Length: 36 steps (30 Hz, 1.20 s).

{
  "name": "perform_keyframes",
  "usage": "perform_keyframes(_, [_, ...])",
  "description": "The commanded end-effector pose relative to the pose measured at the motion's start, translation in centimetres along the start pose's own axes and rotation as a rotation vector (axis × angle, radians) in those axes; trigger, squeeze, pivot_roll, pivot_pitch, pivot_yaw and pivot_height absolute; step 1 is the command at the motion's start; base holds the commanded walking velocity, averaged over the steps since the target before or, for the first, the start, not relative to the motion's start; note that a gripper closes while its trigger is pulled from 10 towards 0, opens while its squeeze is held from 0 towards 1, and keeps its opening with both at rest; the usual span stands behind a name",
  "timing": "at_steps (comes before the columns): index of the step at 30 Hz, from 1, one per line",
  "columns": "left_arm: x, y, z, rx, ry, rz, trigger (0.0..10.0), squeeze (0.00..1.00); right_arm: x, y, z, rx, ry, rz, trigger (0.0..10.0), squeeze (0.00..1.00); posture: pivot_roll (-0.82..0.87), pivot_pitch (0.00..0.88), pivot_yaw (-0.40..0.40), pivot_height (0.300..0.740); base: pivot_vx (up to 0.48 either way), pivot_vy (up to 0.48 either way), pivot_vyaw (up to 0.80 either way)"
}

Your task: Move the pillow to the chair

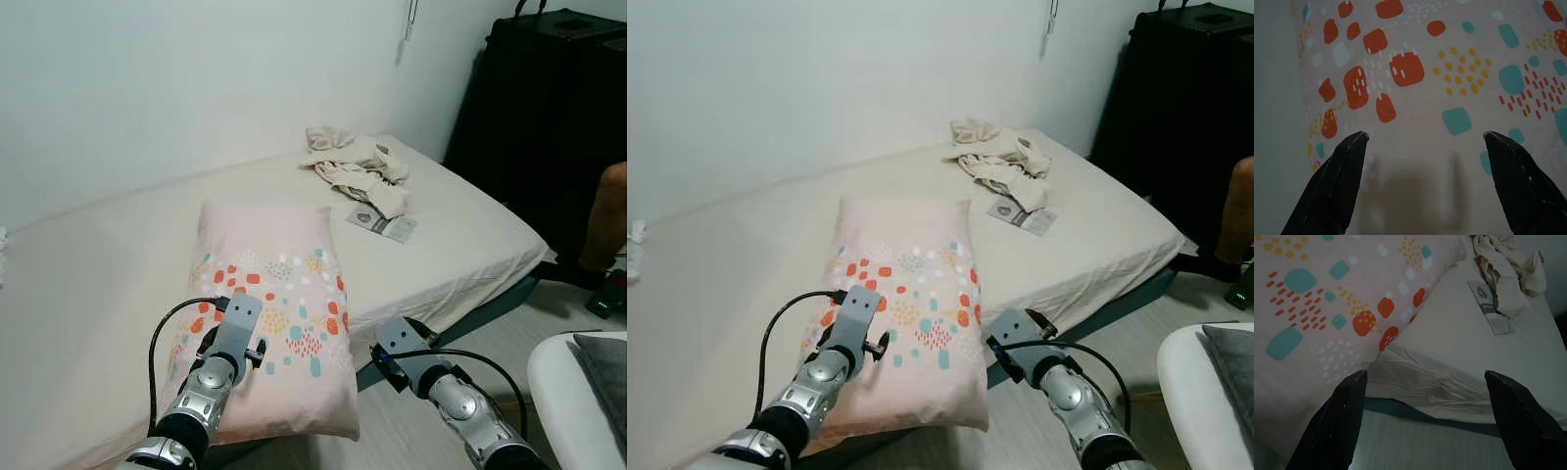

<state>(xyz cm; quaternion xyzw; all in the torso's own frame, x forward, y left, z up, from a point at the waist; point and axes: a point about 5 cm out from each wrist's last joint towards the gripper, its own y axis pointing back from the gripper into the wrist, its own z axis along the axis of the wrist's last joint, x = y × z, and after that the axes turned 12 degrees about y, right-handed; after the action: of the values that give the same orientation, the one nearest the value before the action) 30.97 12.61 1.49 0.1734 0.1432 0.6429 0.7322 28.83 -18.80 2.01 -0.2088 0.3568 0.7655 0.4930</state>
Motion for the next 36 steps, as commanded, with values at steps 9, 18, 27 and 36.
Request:
perform_keyframes(9, [-0.2, -0.1, -0.2, 0.020, -0.011, -0.008, 10.0, 0.00, 0.1, 0.0, -0.1, 0.009, -0.010, 0.002, 10.0, 0.00, -0.15, 0.055, 0.036, 0.740, 0.000, 0.000, 0.00])
perform_keyframes(18, [-0.3, -0.2, 0.0, 0.021, -0.017, -0.016, 10.0, 0.00, 0.2, 0.0, 0.0, 0.007, -0.009, 0.003, 10.0, 0.00, -0.15, 0.059, 0.046, 0.740, 0.000, 0.000, 0.00])
perform_keyframes(27, [-0.1, 0.1, -0.7, 0.031, -0.008, -0.007, 10.0, 0.00, 0.4, 0.1, -0.1, 0.002, 0.002, 0.007, 10.0, 0.00, -0.16, 0.079, 0.029, 0.740, 0.000, 0.000, 0.00])
perform_keyframes(36, [0.2, 0.4, -1.5, 0.051, -0.010, -0.004, 10.0, 0.00, 0.9, 0.6, -0.1, -0.009, 0.000, -0.003, 10.0, 0.00, -0.16, 0.100, 0.044, 0.740, 0.000, 0.000, 0.00])
